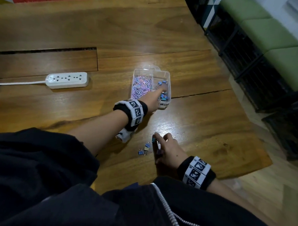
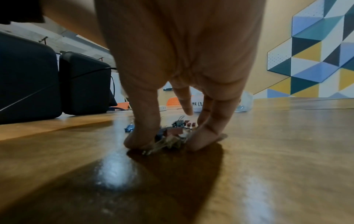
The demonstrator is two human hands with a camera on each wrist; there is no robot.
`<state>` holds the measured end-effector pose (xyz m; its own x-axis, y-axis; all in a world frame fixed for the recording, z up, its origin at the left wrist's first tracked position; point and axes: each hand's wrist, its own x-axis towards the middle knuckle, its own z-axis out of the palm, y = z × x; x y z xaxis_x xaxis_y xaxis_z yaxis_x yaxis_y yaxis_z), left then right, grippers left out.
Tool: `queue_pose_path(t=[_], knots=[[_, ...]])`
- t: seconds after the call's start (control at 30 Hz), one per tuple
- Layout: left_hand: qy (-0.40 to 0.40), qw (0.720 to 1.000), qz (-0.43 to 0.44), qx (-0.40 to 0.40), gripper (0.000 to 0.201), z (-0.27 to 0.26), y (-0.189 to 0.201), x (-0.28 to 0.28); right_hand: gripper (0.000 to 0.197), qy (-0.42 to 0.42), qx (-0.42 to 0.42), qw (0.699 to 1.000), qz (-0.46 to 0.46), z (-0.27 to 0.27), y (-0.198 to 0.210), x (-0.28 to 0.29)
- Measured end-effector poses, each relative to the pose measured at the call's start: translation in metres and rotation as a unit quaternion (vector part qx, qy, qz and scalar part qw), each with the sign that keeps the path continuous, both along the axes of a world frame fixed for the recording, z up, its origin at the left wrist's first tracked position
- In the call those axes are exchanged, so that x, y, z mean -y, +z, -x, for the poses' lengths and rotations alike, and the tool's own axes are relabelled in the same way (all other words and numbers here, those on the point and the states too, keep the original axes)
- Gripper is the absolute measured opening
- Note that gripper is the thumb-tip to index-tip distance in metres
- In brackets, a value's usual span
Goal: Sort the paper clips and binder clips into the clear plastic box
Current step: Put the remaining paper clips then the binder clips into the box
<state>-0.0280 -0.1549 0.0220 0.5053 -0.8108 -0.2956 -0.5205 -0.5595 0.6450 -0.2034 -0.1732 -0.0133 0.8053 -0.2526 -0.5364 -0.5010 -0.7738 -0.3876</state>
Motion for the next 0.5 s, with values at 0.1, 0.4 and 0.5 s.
queue_pose_path(t=[0.1, 0.4, 0.5], knots=[[-0.063, 0.994, -0.024, 0.083, 0.039, 0.011, 0.005, -0.022, 0.072, -0.016, 0.029, 0.999, -0.008, -0.006, -0.002, 0.005], [-0.103, 0.966, -0.225, 0.072, 0.084, 0.091, -0.023, -0.095, 0.040, -0.059, 0.073, 0.995, -0.034, -0.010, -0.003, 0.007], [-0.077, 0.972, -0.193, 0.111, 0.070, 0.103, -0.033, -0.097, 0.030, -0.064, 0.082, 0.994, -0.039, -0.012, -0.002, 0.004]])
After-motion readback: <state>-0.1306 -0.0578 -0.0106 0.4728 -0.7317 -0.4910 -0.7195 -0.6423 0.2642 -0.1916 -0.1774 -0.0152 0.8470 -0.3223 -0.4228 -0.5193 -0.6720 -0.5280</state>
